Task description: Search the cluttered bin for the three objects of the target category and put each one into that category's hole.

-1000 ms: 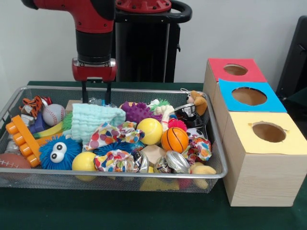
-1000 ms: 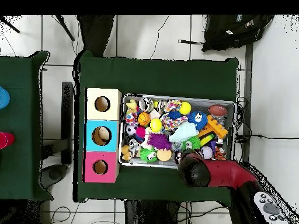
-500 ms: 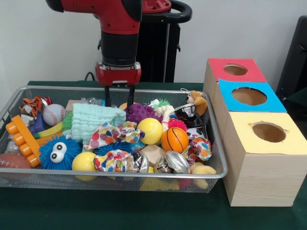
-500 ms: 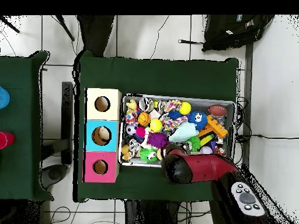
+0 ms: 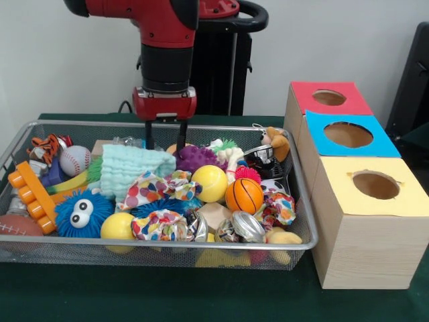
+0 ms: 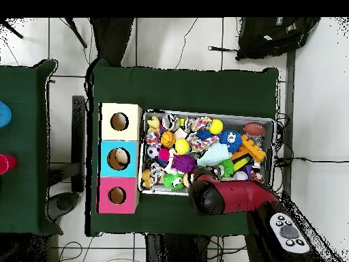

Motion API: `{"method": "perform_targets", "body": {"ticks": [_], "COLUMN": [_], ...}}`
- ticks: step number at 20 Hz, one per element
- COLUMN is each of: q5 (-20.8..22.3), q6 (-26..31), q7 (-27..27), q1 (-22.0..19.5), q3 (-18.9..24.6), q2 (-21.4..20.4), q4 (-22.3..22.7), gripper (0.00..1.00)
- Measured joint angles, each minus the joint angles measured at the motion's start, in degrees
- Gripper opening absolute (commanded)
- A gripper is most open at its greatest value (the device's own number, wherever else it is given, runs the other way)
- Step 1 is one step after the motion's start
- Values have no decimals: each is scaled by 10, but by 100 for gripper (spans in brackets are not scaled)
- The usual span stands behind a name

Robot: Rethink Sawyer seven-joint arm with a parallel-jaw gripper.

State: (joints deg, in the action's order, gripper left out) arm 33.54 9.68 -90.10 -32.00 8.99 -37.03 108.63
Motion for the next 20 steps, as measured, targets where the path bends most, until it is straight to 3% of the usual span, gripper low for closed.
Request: {"method": "perform_targets", "body": {"ticks": [20], "q5": [19], "q6": [0], "q7": [0], "q1": [-39], "q3": [1], "q2": [-3], "q4": [-1], "gripper": [100]}}
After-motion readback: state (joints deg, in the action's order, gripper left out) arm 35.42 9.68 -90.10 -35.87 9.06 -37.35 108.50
